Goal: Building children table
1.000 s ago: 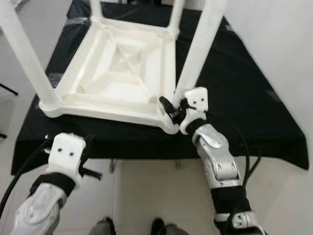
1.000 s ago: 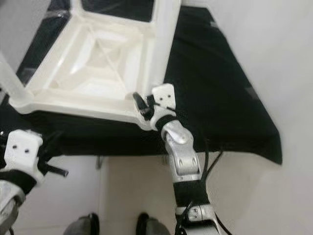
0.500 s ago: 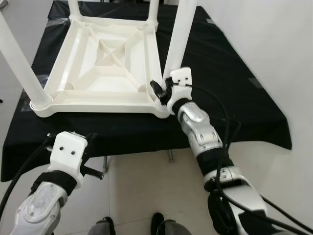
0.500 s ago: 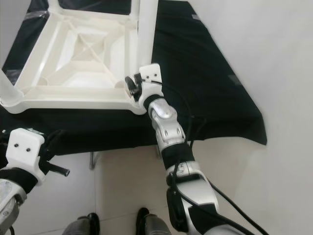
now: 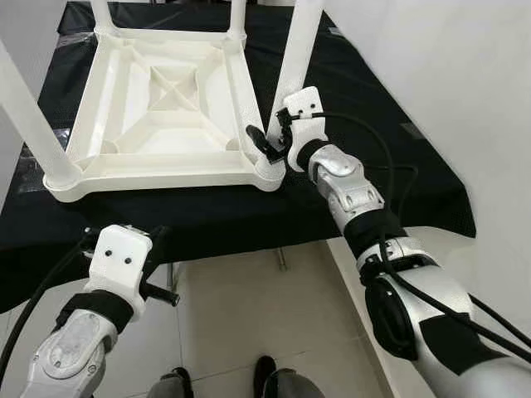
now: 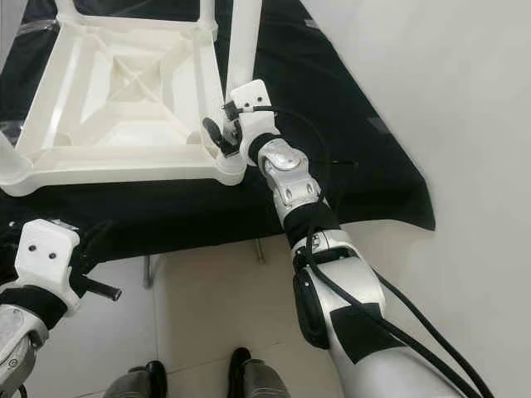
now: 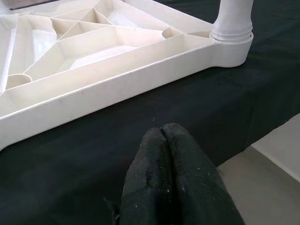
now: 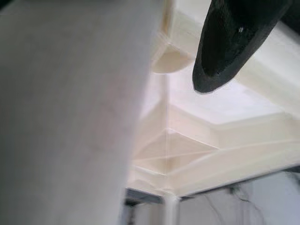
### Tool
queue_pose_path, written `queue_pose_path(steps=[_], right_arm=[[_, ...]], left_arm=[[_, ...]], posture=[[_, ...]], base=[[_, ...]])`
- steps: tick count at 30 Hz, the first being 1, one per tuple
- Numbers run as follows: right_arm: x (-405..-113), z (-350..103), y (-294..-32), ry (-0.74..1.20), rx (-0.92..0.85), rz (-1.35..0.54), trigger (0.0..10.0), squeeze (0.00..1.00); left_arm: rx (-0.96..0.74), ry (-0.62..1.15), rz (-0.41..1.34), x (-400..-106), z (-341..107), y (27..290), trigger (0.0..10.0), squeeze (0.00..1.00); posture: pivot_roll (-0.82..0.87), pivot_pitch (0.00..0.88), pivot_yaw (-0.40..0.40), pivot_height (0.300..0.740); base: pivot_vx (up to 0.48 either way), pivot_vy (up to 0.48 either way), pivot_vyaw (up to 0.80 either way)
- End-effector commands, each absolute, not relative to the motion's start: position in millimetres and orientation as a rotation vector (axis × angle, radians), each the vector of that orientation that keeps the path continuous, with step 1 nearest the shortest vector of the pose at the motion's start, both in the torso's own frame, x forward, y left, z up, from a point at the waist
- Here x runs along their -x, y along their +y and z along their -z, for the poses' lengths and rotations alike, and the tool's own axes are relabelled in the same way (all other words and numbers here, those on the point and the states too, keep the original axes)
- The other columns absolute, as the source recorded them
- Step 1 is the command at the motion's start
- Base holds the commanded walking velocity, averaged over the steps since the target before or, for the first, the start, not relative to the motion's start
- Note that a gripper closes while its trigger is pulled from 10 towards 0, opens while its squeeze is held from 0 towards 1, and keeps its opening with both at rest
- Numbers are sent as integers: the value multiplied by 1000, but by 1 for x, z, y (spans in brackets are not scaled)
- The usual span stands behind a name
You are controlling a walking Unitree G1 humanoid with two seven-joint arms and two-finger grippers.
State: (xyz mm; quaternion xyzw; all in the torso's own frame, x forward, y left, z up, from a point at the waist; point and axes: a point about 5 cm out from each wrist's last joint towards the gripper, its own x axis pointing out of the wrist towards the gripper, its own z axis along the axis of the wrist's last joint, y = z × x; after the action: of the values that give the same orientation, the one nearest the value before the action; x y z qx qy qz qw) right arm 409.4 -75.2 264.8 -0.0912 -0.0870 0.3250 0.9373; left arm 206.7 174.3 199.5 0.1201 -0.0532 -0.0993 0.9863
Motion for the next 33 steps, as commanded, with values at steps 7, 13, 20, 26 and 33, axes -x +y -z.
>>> queue_pose_path(steps=[7,13,20,26,33], right_arm=[[-391,-257,-53,-91,151,-1206,10000,0],[-386,-251,-45,-76,166,-1292,0,0],[-380,-246,-36,-76,128,-1382,0,0],[-372,-235,-52,-72,53,-1518,0,0],[-365,-215,-55,-115,-20,-1292,0,0]], left_arm=[[-239,-102,212,-200,-200,169,10000,0],[-251,-97,204,-197,-200,172,10000,0],[-259,-91,201,-197,-200,173,10000,0],[-256,-95,206,-198,-201,172,10000,0],[-260,-93,204,-198,-200,174,10000,0]], posture=[[213,299,-167,740],[224,318,-167,740],[226,323,-168,740],[213,317,-166,740],[209,310,-171,740]], base=[[0,0,0],[0,0,0],[0,0,0],[0,0,0],[0,0,0]])
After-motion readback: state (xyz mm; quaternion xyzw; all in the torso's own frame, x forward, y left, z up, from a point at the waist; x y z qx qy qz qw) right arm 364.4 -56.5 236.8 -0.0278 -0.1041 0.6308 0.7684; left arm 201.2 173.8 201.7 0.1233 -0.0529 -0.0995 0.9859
